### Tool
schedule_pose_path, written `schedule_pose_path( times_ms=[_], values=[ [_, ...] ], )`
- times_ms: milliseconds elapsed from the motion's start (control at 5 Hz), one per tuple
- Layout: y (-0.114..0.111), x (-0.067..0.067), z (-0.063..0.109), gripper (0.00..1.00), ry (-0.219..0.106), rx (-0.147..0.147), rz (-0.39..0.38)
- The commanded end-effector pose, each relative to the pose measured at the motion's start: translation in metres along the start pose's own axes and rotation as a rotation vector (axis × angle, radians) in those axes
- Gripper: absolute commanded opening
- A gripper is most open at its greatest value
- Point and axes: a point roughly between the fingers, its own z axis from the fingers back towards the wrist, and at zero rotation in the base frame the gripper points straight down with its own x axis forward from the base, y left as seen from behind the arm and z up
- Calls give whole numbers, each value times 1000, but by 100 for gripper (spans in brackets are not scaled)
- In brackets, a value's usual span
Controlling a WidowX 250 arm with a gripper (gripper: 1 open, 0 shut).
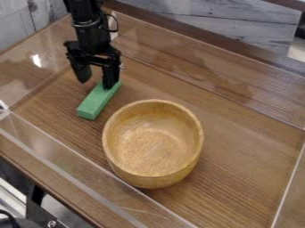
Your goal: Put the green block in the brown bowl
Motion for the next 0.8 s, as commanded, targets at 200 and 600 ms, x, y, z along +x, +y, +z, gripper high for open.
schedule_pose_path(
  times_ms=[200,600],
  values=[
    [1,16,14,100,-49,20,0],
    [0,18,13,100,-38,16,8]
  ],
)
